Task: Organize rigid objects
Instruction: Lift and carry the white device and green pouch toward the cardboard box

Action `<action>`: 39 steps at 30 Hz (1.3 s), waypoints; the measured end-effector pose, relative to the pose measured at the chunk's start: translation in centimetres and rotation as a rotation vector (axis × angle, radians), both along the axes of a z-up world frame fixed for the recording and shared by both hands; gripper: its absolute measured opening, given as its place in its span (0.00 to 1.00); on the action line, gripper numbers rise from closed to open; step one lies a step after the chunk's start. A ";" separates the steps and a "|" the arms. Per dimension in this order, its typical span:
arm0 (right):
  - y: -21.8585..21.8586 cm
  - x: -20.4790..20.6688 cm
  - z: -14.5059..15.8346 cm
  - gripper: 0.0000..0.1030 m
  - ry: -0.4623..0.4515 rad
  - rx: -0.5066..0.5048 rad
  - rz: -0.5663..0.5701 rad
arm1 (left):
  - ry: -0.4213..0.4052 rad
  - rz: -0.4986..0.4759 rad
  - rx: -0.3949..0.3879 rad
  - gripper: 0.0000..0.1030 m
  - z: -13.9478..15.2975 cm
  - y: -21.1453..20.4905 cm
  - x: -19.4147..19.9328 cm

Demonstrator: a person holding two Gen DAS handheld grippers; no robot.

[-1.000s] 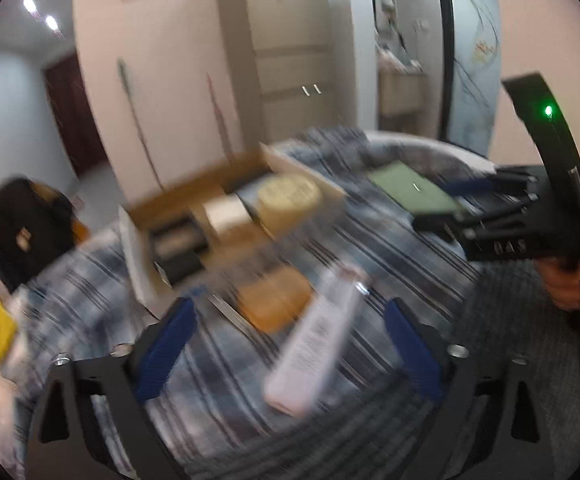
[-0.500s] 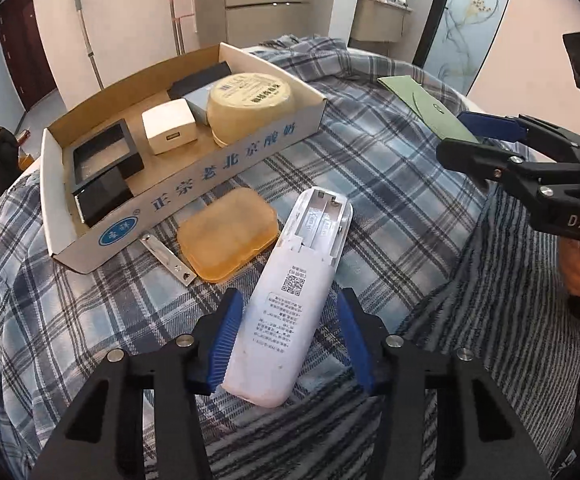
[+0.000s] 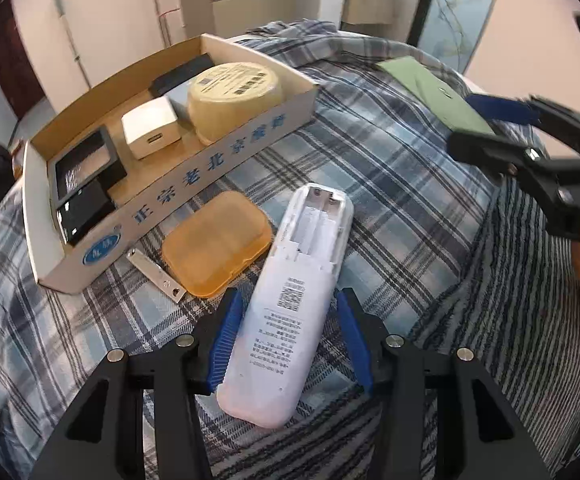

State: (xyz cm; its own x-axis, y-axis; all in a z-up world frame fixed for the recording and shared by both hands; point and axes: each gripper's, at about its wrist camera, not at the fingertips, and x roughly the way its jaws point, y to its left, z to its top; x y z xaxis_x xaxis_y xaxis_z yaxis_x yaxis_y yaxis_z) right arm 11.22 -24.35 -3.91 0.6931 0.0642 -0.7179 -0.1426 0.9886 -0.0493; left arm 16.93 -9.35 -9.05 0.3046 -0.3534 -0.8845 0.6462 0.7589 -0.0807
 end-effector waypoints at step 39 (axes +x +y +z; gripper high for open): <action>0.8 -0.2 -0.7 0.66 0.026 -0.018 0.054 | 0.142 0.161 0.009 0.41 2.4 3.6 -7.9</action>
State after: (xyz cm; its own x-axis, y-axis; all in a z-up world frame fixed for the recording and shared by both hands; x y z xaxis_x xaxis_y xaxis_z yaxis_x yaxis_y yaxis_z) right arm 11.05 -23.50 -4.61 0.6703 0.0883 -0.7368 -0.1973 0.9784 -0.0622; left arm 9.07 -5.72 -6.68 0.2286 -0.3020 -0.9255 0.4996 0.8523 -0.1547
